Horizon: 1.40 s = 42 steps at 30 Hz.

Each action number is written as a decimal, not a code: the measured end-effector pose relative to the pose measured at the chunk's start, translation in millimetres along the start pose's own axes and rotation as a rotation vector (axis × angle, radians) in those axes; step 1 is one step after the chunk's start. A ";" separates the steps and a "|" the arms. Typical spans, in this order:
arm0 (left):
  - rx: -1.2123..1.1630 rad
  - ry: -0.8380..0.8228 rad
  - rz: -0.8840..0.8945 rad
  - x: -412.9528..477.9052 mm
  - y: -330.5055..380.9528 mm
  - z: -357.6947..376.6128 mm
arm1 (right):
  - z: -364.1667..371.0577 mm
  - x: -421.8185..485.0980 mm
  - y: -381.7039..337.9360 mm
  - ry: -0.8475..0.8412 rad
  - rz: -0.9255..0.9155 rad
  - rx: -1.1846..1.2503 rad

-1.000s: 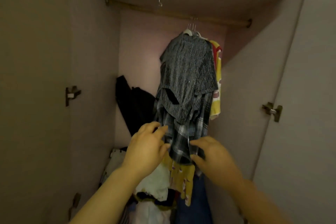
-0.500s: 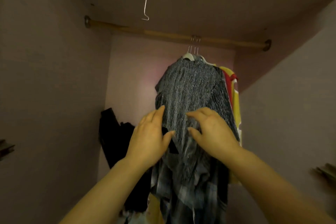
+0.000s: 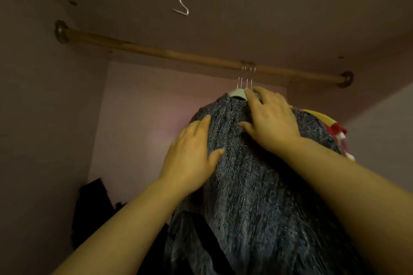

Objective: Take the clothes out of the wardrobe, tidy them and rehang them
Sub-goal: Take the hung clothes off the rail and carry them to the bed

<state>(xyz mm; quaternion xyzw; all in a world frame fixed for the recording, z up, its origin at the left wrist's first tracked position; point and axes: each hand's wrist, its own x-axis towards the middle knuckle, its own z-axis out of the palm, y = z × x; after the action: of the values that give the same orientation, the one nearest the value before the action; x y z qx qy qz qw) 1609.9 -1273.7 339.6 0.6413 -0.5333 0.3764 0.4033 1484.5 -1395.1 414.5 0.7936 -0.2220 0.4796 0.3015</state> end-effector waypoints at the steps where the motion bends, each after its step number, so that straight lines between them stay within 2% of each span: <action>1: 0.017 0.005 0.006 4.0 -4.7 3.6 | 8.0 2.2 5.9 -0.004 0.023 -0.034; 8: 0.114 -0.029 -0.007 23.4 -25.6 23.0 | 47.8 3.7 46.1 0.044 0.065 -0.083; 17: 0.239 -0.040 -0.011 65.6 -23.1 32.1 | 76.0 21.7 75.1 0.141 -0.021 0.060; 28: 0.478 0.146 0.003 109.9 -22.3 7.0 | 61.7 47.8 72.5 0.340 -0.023 0.266; 32: 0.540 0.210 -0.021 86.4 -28.2 -12.1 | 60.9 30.3 48.5 0.361 -0.100 0.372; 37: 0.536 0.073 -0.197 2.7 -41.5 -38.4 | 69.4 -12.3 -8.5 0.286 -0.276 0.509; 42: 0.601 0.030 -0.391 -109.2 -41.6 -61.3 | 88.7 -70.1 -75.0 0.224 -0.441 0.692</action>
<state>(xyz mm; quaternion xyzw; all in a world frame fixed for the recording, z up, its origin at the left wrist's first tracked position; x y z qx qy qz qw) 1631.6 -1171.5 259.1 0.8156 -0.2598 0.4415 0.2690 1557.2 -1398.0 300.0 0.8195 0.1610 0.5332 0.1351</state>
